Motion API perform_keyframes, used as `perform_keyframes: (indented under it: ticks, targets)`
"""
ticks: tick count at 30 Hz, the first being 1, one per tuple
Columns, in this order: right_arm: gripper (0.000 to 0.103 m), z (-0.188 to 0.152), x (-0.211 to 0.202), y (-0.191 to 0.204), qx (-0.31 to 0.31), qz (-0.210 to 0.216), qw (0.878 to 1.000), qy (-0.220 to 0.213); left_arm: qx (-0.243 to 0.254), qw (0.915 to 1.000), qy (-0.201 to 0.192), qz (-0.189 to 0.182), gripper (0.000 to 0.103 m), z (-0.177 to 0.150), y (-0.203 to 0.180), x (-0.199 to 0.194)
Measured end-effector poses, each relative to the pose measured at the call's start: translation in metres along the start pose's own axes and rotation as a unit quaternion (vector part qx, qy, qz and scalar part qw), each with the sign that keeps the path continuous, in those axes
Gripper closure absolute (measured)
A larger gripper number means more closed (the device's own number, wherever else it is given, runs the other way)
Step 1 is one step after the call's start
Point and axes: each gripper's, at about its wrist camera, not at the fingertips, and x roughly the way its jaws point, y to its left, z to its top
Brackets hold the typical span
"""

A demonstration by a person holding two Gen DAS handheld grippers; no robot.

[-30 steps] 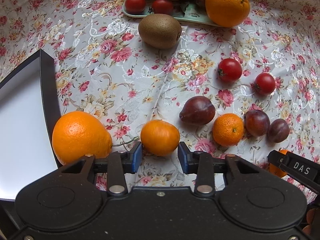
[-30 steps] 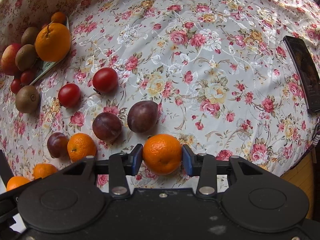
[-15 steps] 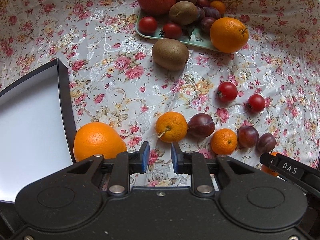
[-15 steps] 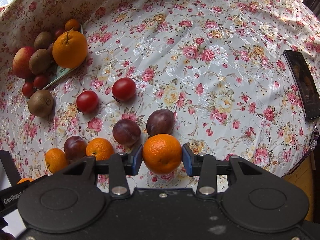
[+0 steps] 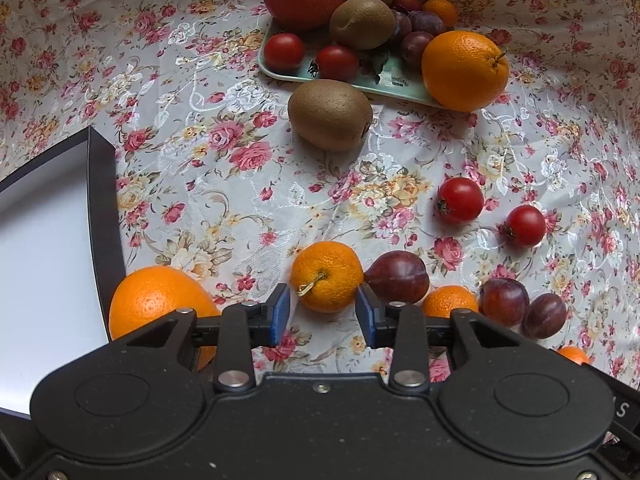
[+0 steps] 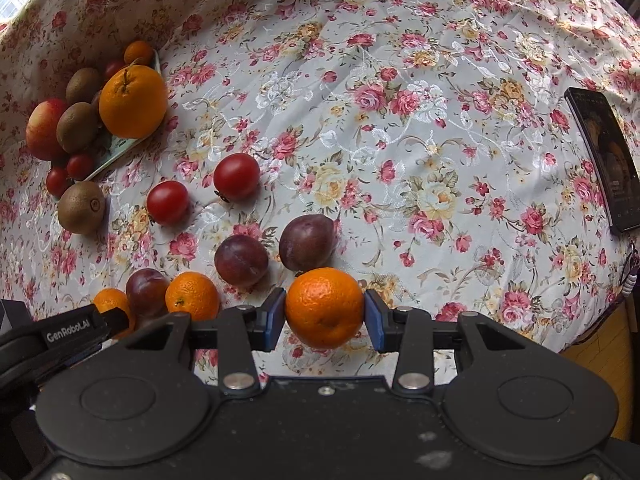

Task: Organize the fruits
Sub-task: 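Close the left gripper on a stemmed tangerine while the right gripper holds its tangerine, then carry both held tangerines over the open black box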

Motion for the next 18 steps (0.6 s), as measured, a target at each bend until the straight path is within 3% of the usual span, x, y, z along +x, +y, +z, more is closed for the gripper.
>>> perform_keyframes:
  ticks: [11,18]
  targets:
    - [0.061,0.004,-0.008,-0.02,0.016,0.002,1.0,-0.007,-0.024,0.9995,0.007,0.021,0.051,0.012,-0.008,0.018]
    - [0.061,0.006,-0.01,-0.023,0.026,-0.002,1.0,-0.008,-0.058,0.9982,-0.007,0.009,0.054,0.014,0.0,0.007]
